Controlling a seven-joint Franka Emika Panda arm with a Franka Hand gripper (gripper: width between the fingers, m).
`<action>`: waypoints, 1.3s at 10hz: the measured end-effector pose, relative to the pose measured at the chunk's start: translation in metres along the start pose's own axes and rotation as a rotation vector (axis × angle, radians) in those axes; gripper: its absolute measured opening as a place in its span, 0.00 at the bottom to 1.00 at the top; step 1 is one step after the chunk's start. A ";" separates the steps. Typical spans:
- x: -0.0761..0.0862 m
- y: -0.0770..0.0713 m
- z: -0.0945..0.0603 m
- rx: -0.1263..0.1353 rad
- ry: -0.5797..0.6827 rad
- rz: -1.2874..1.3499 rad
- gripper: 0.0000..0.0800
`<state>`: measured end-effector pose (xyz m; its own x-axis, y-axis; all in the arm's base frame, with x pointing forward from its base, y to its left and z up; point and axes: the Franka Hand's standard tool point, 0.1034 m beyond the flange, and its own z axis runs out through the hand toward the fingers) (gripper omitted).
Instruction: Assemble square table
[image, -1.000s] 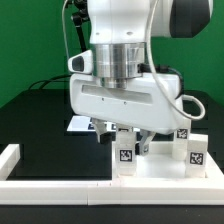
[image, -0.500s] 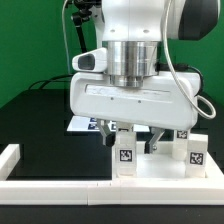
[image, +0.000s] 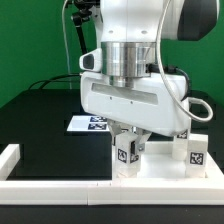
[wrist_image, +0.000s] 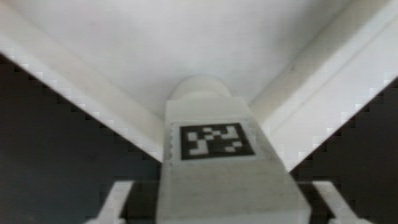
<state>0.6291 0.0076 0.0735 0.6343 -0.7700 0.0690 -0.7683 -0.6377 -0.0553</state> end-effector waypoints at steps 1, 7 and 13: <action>0.000 0.000 0.000 0.000 0.000 0.040 0.36; 0.000 0.009 0.002 0.085 -0.087 0.903 0.36; -0.012 -0.001 0.005 0.098 -0.053 0.691 0.73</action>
Offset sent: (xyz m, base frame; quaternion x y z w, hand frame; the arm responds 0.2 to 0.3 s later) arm -0.0108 -0.0062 -0.0002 0.0112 -0.0291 0.3676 0.9295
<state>0.6225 0.0169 0.0679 0.0083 -0.9980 -0.0623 -0.9873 0.0017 -0.1586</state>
